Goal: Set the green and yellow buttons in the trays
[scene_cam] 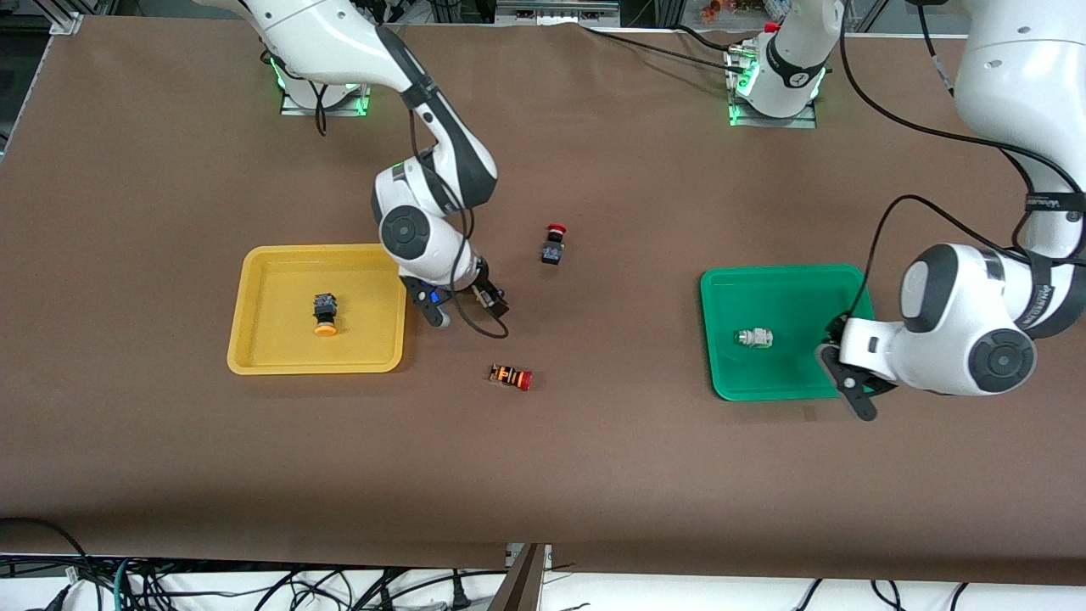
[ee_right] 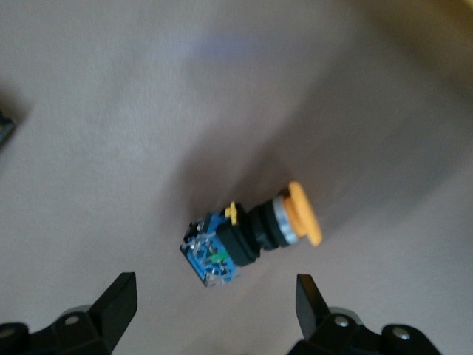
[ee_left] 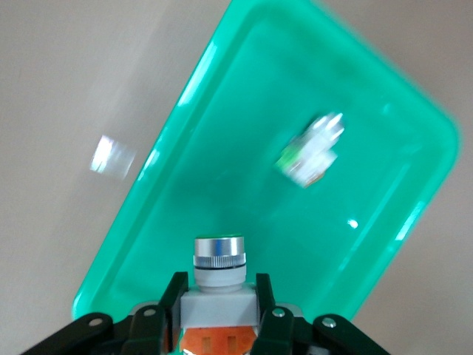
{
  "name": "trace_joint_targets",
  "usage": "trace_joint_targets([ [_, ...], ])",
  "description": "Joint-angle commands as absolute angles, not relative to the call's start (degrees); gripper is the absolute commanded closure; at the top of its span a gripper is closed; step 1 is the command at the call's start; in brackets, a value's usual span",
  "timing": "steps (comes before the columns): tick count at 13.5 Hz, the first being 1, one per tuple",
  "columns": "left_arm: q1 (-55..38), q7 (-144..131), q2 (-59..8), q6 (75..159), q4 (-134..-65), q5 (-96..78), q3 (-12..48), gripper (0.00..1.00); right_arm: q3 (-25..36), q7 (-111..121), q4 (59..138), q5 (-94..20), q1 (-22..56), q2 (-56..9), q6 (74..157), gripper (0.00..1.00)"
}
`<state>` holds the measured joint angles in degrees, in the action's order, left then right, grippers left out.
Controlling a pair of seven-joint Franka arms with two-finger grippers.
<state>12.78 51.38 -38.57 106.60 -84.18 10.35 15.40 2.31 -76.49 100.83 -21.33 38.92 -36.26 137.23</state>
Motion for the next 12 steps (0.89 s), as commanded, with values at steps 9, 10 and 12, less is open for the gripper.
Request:
trace_joint_targets([
  [9,14.15,52.91,-33.24,117.17,-96.24,12.66,18.01,0.00,3.16,-76.99,101.07,-21.71,39.64,-38.32,139.48,0.02],
  [10,14.06,52.74,-31.40,113.24,-95.54,12.05,18.19,0.00,3.16,-76.82,101.07,-21.62,39.64,-38.41,139.48,0.02],
  [12,14.06,51.42,-26.39,104.90,-93.27,10.82,19.77,0.00,3.25,-75.95,101.07,-21.45,39.55,-38.41,139.57,0.02],
])
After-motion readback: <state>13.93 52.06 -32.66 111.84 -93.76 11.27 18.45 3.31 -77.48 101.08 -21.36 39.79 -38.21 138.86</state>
